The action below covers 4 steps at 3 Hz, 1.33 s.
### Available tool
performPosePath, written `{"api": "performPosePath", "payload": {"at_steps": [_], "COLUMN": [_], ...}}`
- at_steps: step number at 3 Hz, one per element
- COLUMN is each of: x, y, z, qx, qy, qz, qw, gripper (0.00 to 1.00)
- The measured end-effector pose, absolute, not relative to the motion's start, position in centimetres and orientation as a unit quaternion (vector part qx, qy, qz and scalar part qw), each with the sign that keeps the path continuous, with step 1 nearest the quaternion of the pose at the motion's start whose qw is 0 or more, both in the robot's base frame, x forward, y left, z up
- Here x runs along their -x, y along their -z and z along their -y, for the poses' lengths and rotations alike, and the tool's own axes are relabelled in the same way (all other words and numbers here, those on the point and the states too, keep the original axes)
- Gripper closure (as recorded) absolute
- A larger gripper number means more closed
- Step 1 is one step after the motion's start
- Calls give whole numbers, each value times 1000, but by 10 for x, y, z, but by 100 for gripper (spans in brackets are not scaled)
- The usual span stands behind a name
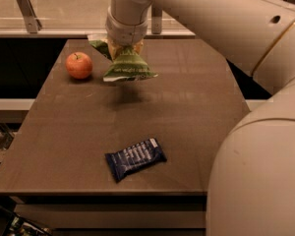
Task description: Move green jalapeno chip bag near apple
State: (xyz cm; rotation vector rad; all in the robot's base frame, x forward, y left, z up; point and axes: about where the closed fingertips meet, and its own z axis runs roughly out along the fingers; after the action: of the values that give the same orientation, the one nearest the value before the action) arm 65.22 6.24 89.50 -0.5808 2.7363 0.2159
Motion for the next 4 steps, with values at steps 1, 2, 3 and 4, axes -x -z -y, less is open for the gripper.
{"api": "performPosePath", "payload": {"at_steps": [1, 2, 3, 4], "x": [-654, -657, -660, -659], "y": [-885, -878, -870, -868], "z": [-75, -88, -100, -100], "qx": [197, 193, 194, 194], "qy": [-81, -82, -81, -80], "qz": [-961, -960, -960, -961], "qw": [176, 183, 183, 182], "gripper": [100, 100, 100, 84]}}
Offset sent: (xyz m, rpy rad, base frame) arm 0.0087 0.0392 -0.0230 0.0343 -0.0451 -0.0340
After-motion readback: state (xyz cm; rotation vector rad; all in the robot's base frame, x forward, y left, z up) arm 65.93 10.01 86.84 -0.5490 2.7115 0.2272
